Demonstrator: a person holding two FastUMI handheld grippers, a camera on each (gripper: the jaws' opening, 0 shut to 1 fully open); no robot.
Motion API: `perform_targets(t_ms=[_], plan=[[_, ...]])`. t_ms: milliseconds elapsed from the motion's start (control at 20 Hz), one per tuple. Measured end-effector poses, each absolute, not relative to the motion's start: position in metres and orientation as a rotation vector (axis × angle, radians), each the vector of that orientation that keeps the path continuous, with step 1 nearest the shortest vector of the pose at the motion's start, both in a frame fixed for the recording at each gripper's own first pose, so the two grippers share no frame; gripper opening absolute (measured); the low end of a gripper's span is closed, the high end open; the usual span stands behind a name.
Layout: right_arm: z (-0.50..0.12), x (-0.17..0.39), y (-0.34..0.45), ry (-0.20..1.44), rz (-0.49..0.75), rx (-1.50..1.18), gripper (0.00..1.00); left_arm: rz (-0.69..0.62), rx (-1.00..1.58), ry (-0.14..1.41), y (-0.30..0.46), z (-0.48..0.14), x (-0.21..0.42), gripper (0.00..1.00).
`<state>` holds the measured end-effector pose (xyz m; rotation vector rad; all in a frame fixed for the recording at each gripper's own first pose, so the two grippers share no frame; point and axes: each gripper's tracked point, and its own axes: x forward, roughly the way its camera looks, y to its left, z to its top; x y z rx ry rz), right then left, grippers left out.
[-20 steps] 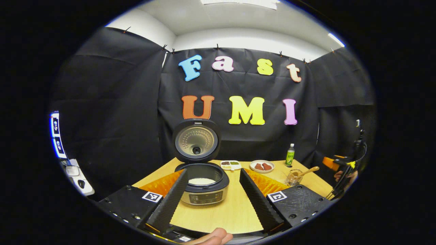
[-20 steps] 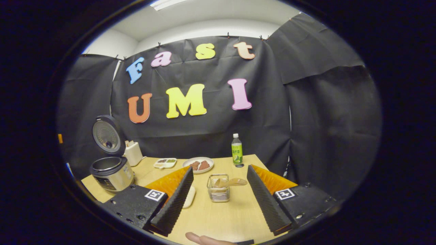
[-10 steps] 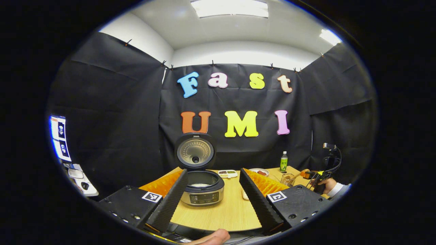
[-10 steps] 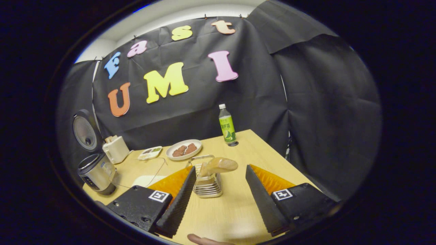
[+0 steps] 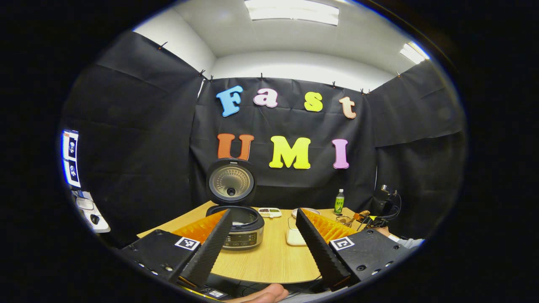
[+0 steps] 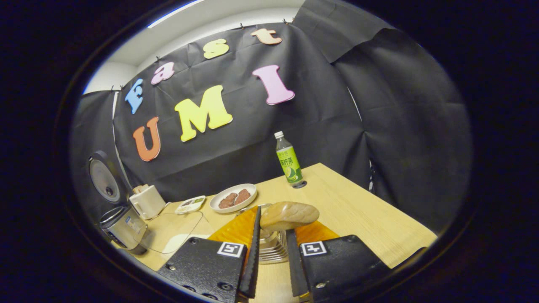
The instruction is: Close the left gripper, press the button to open the rice cooker; take a wooden spoon from the chopstick holder with the right hand, scoop a spoonful of rice and pour it into the rice cooker, then put the wooden spoon back into the chopstick holder.
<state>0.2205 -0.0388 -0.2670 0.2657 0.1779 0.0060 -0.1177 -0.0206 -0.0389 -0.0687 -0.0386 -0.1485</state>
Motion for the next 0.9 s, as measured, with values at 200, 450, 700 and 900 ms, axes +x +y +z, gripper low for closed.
perform_targets(t_ms=[200, 450, 700, 900], plan=[[-0.247, 0.241, -0.025, 0.169, 0.027, 0.152, 0.29, -0.155, -0.063, -0.014, -0.020, -0.046, -0.114, 0.97], [-0.239, 0.269, -0.009, 0.210, 0.033, 0.080, 0.30, -0.146, -0.081, 0.022, -0.015, -0.060, -0.104, 0.97], [-0.214, 0.262, -0.001, 0.173, 0.030, 0.079, 0.21, -0.119, -0.088, 0.061, -0.002, -0.075, -0.097, 0.95], [-0.176, 0.248, 0.012, 0.113, 0.042, 0.023, 0.19, -0.122, -0.106, 0.063, 0.003, -0.078, -0.097, 0.94]])
